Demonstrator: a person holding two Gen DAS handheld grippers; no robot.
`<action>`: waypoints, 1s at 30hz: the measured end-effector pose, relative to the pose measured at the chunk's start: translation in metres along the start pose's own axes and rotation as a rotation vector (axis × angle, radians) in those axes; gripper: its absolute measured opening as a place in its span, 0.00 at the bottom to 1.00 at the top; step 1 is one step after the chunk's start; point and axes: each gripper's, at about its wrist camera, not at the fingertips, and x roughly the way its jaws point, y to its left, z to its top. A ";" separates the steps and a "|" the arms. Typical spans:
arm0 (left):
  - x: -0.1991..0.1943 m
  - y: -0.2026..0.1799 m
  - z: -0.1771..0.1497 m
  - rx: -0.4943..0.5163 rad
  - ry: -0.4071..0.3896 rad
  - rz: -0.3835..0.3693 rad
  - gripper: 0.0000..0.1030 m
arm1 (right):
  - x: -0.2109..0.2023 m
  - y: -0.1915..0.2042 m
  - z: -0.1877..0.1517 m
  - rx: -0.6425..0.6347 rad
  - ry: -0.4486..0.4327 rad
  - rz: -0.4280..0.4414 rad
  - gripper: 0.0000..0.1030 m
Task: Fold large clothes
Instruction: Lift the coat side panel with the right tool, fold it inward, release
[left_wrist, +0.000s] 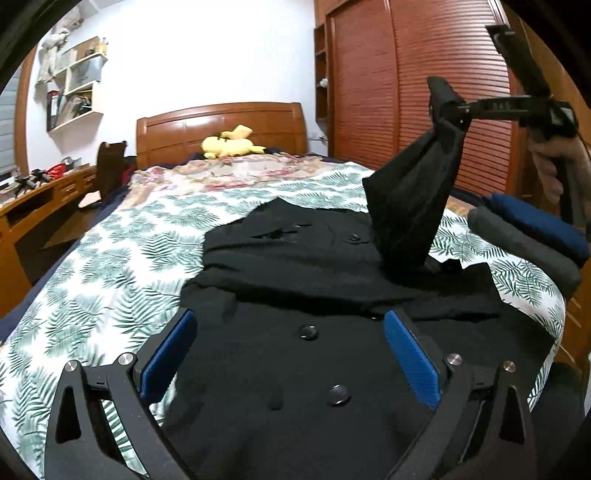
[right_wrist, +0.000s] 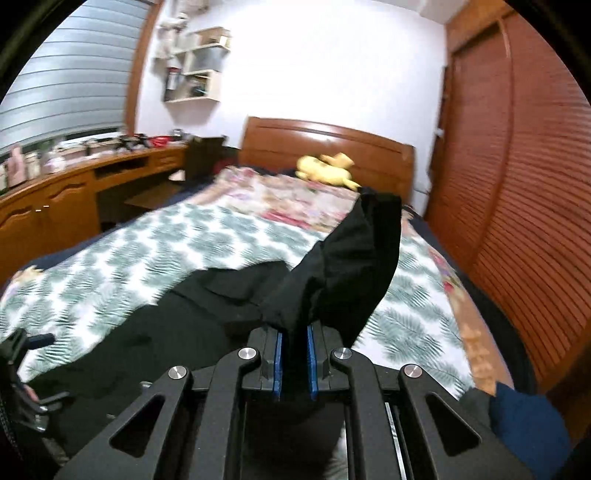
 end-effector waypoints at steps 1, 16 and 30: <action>-0.003 0.002 0.000 -0.002 -0.003 0.003 0.98 | -0.004 0.010 0.002 -0.010 -0.006 0.021 0.10; -0.028 0.038 0.000 -0.050 -0.034 0.042 0.98 | 0.034 0.099 -0.043 -0.107 0.112 0.238 0.11; -0.034 0.064 0.000 -0.093 -0.043 0.088 0.98 | 0.038 0.120 -0.075 -0.131 0.125 0.315 0.55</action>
